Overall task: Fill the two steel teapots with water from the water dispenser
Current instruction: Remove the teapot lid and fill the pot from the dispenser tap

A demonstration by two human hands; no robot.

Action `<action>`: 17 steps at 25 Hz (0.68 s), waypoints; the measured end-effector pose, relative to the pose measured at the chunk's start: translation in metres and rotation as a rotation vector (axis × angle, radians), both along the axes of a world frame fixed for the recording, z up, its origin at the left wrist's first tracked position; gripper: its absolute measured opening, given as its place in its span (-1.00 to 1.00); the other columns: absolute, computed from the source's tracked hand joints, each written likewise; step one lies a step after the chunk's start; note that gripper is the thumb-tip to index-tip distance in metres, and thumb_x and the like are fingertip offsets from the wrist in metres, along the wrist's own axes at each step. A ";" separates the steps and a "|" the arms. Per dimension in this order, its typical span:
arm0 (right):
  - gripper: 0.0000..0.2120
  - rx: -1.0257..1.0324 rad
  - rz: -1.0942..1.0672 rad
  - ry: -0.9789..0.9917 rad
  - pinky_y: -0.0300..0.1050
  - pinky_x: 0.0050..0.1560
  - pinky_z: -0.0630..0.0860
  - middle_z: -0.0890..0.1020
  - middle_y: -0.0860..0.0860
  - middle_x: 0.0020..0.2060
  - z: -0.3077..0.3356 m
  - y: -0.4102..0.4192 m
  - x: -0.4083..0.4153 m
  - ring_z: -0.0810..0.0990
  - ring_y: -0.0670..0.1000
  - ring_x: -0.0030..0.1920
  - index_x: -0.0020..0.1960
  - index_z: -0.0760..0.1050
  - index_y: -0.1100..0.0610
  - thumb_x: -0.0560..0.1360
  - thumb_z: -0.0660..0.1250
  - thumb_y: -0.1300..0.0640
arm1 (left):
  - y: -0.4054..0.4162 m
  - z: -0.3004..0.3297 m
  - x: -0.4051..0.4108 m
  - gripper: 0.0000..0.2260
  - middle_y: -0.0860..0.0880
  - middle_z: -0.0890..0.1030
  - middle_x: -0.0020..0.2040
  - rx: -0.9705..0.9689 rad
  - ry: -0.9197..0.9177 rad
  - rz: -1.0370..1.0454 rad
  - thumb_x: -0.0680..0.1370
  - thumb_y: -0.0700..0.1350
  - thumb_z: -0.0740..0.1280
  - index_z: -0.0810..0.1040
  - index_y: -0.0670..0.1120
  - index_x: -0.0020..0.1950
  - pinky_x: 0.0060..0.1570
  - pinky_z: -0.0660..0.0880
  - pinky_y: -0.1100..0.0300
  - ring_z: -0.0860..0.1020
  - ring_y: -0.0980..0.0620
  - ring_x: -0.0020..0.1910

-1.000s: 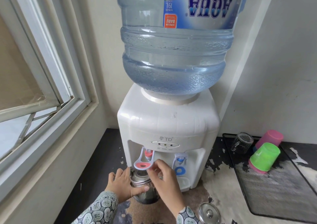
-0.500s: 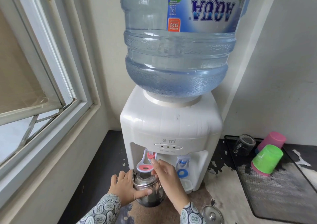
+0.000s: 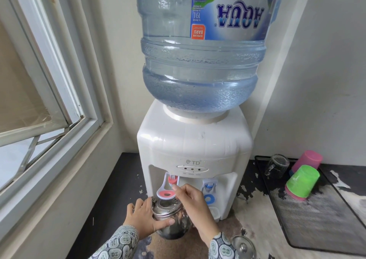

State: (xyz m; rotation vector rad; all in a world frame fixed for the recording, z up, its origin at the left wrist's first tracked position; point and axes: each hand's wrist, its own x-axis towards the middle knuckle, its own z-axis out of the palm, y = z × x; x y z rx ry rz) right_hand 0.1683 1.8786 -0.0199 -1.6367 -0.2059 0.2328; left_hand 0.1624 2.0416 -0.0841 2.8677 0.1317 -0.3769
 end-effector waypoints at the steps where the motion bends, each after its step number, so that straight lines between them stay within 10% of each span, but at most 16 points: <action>1: -0.68 0.005 -0.007 0.006 -0.24 -0.20 0.36 0.42 -0.02 -0.42 0.000 0.001 -0.001 0.42 -0.11 -0.32 -0.34 0.38 0.10 0.44 0.30 -0.10 | 0.000 -0.001 0.000 0.11 0.10 0.42 0.20 0.005 -0.001 0.000 -0.06 0.64 -0.21 0.20 0.07 0.34 0.20 0.17 0.08 0.30 0.05 0.18; 9: -0.76 -0.009 -0.048 -0.002 -0.33 -0.30 0.38 0.49 -0.06 -0.44 -0.003 0.007 -0.006 0.46 -0.14 -0.35 -0.32 0.46 0.12 0.44 0.33 0.01 | 0.001 -0.003 0.000 0.18 0.11 0.41 0.19 -0.001 -0.021 -0.023 -0.13 0.66 -0.28 0.19 0.10 0.36 0.19 0.17 0.07 0.30 0.05 0.14; 17: -0.87 -0.463 -0.229 -0.228 -0.29 -0.29 0.33 0.30 -0.11 -0.38 -0.039 0.008 0.002 0.31 -0.10 -0.38 -0.21 0.35 0.09 0.45 0.30 0.20 | -0.004 -0.015 -0.006 0.12 0.10 0.40 0.17 0.094 -0.097 0.018 -0.09 0.64 -0.29 0.27 0.05 0.27 0.17 0.15 0.07 0.30 0.03 0.16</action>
